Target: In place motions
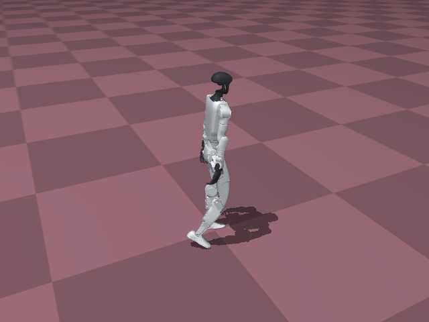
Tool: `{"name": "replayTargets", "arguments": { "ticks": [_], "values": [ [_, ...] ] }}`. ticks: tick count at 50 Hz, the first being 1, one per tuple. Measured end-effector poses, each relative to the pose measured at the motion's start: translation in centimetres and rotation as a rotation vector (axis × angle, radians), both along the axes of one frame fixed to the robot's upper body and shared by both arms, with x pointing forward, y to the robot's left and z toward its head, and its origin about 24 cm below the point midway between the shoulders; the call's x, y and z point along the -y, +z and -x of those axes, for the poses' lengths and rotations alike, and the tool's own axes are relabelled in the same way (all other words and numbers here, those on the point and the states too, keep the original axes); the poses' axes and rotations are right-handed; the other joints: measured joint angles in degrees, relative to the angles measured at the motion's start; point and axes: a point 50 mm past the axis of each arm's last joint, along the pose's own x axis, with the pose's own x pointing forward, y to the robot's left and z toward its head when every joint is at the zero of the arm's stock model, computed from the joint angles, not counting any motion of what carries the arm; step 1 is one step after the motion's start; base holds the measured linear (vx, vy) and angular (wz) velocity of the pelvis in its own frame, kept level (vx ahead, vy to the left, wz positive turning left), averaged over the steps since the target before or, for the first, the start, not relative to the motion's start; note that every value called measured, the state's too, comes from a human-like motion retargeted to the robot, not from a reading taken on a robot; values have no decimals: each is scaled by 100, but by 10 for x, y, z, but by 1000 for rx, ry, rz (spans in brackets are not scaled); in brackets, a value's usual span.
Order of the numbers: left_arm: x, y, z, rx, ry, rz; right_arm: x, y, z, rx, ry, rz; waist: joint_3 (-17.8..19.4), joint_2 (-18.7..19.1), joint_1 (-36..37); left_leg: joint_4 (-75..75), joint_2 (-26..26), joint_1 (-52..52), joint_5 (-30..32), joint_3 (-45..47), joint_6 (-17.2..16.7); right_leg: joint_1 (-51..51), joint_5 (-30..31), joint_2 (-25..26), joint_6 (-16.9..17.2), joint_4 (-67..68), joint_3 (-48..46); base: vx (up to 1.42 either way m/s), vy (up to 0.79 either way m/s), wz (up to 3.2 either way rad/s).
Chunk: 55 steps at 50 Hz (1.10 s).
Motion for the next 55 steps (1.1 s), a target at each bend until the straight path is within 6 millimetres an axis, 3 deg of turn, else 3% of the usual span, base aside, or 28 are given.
{"name": "replayTargets", "arguments": {
  "ticks": [3, 6, 7, 8, 10, 13, 15, 17, 20, 22, 25, 27, 30, 32, 35, 38, 43, 48, 51, 55],
  "values": [
    [-11, 1, 1, -13, -19, -25, -11, -2, -8, 29, 42, -51, 81, 3, -393, -51, -55, 83, 79, -222, 6, -144, -641, 443, 259, -131, 228, 1, -13, 102],
    [-19, 2, -2, -9, -45, -53, -18, -3, -10, 38, 87, -87, 115, -291, -455, -50, -394, 190, 93, -260, 86, 195, -703, 480, 530, -1187, -404, 6, -9, 69],
    [-21, 3, -4, 0, -49, -56, -19, -3, -10, 36, 108, -95, 119, -408, -461, -44, -528, 232, 85, -264, 112, 365, -669, 494, 437, -1612, -786, 11, -5, 53],
    [-25, 3, -6, 13, -50, -57, -21, -3, -10, 35, 135, -104, 144, -487, -519, -21, -613, 283, 64, -308, 122, 532, -704, 565, 41, -1934, -1233, 11, -2, 14],
    [-28, 4, -8, 34, -27, -48, -22, -3, -9, 27, 198, -102, 71, -747, -275, -44, -785, 314, -3, 50, 158, 930, -1061, 582, 86, -2364, -1537, 8, 4, -81],
    [-21, 3, -18, 70, 67, -39, -21, -3, -10, 25, 233, -89, 5, -885, -314, 107, -1007, 214, -48, 10, 190, 588, -868, 247, 525, -2255, -666, -6, 9, -32],
    [-13, 2, -26, 100, 170, -26, -21, -3, -13, 32, 239, -84, 82, -904, -251, 156, -1020, 242, -40, 48, 146, 389, -840, 194, 414, -2163, -650, -14, 9, -119],
    [-12, 2, -29, 132, 244, -11, -20, -3, -15, 33, 242, -80, 73, -1036, 140, 219, -984, 156, -51, 474, 103, 214, -787, 269, 376, -2222, 165, -12, 6, -263],
    [-15, 2, -26, 130, 212, 0, -18, -3, -9, 21, 202, -61, -78, -1097, -15, 451, -1163, -140, 19, -373, 138, -128, -536, 287, 361, -2261, 565, -10, -1, -142],
    [-20, 3, -30, 135, 162, -11, -17, -3, -13, 36, 187, -61, 73, -1112, 35, 378, -1021, -75, -84, -367, 11, -249, -414, 398, 354, -2155, 1051, -23, -7, -198],
    [-26, 6, -41, 173, 119, -11, -15, -3, -21, 62, 194, -58, 246, -929, -203, 200, -612, 82, -378, 695, 374, -432, -428, 722, 160, -1957, 1364, -21, -13, -150],
    [-32, 7, -39, 167, 124, -1, -12, -3, -14, 50, 209, -50, 80, -678, -815, 210, -471, -45, -311, 337, 230, -577, -561, 856, 112, -1882, 1112, -3, -14, -47],
    [-43, 11, -54, 185, 95, -2, -8, -2, -11, 56, 160, -38, 287, -617, -1173, 269, -169, -62, -289, 848, 151, -518, -724, 652, 147, -1825, 511, -23, -12, -116],
    [-50, 15, -67, 212, 44, -24, -3, -1, -7, 37, 122, -39, 374, -695, -1037, 157, -64, 85, -311, 1315, 121, -391, -822, 517, 86, -1852, 84, -18, -3, -214],
    [-56, 17, -74, 238, -16, -61, 8, 1, 2, -5, 104, 1, 207, -727, -910, 54, 138, 139, -410, 2039, 102, -311, -959, 246, 135, -1859, -721, -5, -1, -255],
    [-57, 18, -76, 255, -23, -71, 19, 3, -5, 19, 106, 47, 145, -647, -856, 0, 399, 248, -630, 2825, 139, -117, -1067, 5, 172, -1769, -1779, -10, 3, -309],
    [-49, 13, -60, 212, 2, -43, 20, 3, -32, 83, 95, 27, -39, -541, -824, -94, 738, 624, -960, 4668, -39, 268, -1198, -169, 136, -1740, -3402, -9, 9, -340],
    [-34, 7, -41, 136, -8, -14, 10, 2, -55, 134, 99, -32, -172, -490, -627, -351, 690, 1138, -1125, 6382, -324, 468, -1064, -180, -49, -1695, -4327, -7, 13, -337],
    [-23, 5, -29, 98, -1, 10, 4, 2, -60, 134, 138, -55, -202, -507, -599, -431, 477, 1398, -1202, 6988, -494, 266, -662, -167, 19, -1745, -3724, -2, 15, -283],
    [-11, 2, -20, 76, 15, 27, 1, 1, -56, 118, 160, -65, -187, -306, -988, -171, 617, 1581, -1229, 7391, -630, 28, -649, -145, 48, -1654, -3074, 0, 16, -145]
  ]
}}
